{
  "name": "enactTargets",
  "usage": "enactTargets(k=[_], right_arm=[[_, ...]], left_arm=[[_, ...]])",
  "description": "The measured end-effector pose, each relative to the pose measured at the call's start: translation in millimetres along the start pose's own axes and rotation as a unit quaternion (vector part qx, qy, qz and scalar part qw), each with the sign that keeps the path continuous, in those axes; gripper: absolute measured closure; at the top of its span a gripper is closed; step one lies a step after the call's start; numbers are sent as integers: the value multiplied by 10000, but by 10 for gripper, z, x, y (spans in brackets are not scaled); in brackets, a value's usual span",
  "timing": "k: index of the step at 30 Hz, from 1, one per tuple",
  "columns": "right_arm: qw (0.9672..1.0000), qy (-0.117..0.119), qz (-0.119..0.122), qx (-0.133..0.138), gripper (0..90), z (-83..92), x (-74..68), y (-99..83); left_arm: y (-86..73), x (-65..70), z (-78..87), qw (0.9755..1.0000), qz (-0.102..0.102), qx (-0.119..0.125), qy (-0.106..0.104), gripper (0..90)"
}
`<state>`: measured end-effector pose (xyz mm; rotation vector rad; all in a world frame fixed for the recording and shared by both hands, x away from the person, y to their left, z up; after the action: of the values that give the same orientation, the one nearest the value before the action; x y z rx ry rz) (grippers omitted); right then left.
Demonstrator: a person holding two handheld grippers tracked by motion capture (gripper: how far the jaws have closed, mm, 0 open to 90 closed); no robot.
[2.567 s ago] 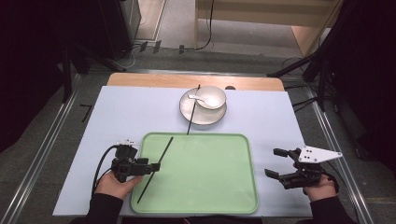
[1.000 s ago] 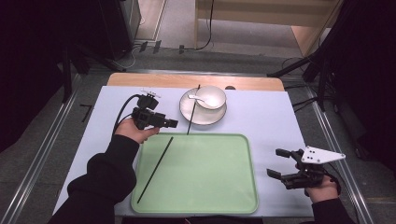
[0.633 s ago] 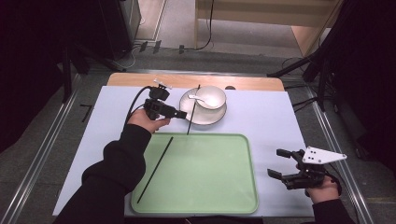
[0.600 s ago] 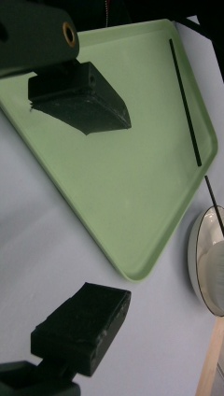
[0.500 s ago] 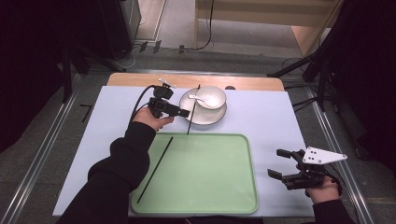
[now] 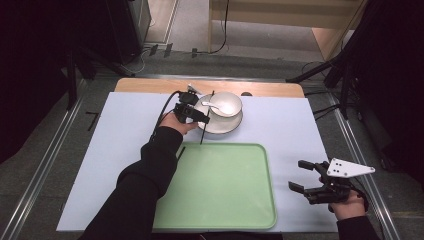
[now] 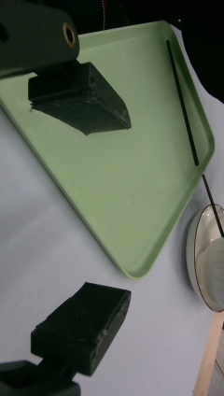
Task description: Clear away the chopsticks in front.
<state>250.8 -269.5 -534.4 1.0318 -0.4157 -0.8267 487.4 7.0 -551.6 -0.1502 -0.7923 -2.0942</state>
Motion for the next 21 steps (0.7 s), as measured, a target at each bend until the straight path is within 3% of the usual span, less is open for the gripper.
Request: enactTargets(k=[5,9,13,21], right_arm=[[10000,-14,-9,23,168,17,2,-4],[10000,-37,-16,34,168,40,5,-11],[10000,-47,-37,26,168,53,10,-22],[10000,-47,-30,50,168,58,5,-18]], left_arm=[[-1,-18,-166,9999,167,-30,9,604],[-38,-64,-259,9997,106,-64,194,689],[-45,-96,-297,9991,342,-1,239,784],[-44,-125,-302,9968,734,17,327,851]])
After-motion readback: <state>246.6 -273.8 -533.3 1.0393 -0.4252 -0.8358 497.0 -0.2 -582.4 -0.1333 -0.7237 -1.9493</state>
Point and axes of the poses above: each handheld gripper's, and its own axes: z roughly backward along the jaws, y roughly out of its top, x roughly to its right, the point moved 10 cm from there along -z, roughly forward along the jaws, and after that the axes turned 10 degrees about -y, right-handed, at the moved point
